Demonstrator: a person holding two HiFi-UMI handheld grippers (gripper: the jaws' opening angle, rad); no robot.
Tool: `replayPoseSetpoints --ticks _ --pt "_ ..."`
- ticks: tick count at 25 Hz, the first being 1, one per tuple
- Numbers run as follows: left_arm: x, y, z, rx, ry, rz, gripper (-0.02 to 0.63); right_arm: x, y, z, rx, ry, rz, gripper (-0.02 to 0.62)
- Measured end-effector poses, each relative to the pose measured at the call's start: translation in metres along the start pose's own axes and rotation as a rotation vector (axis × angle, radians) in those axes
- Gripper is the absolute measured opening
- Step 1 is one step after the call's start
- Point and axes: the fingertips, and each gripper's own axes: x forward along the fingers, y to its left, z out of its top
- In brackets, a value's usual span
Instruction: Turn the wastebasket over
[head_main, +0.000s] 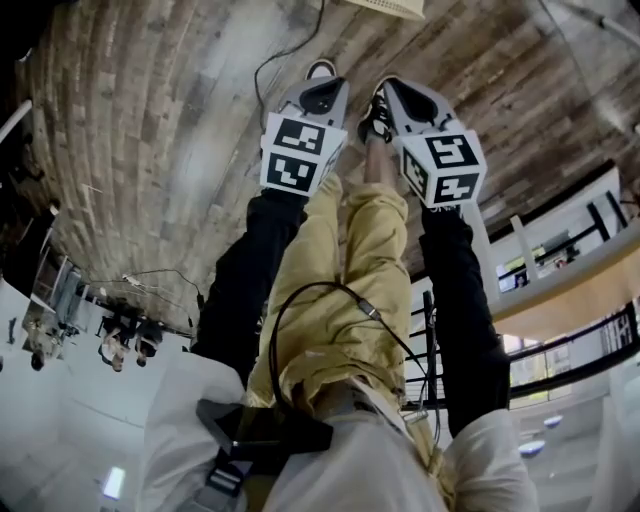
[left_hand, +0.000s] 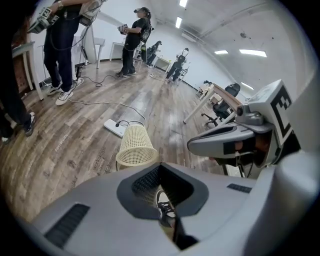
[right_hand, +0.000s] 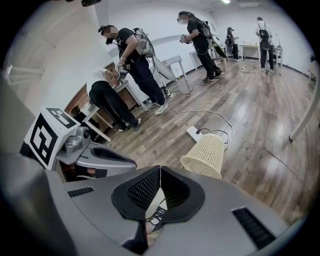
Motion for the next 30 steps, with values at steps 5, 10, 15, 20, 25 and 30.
replayPoseSetpoints --ticks 5,10,15,20,25,30 --pt "0.019 0.009 0.001 0.036 0.023 -0.013 0.002 0.026 -0.019 -0.002 -0.055 0.047 0.000 0.021" --pt "0.037 0.026 -0.002 0.024 0.054 -0.005 0.002 0.046 -0.041 -0.005 -0.087 0.085 -0.004 0.021" --pt "0.054 0.040 -0.010 0.042 0.103 -0.022 0.002 0.059 -0.061 -0.016 -0.072 0.118 -0.013 0.021" --pt "0.063 0.055 -0.009 0.046 0.127 -0.029 0.002 0.077 -0.076 -0.018 -0.075 0.143 -0.008 0.023" --pt "0.085 0.073 -0.009 -0.008 0.127 -0.026 0.002 0.107 -0.091 -0.019 -0.093 0.158 0.004 0.023" --pt "0.113 0.090 -0.014 -0.040 0.143 -0.022 0.002 0.142 -0.110 -0.025 -0.095 0.180 0.009 0.023"
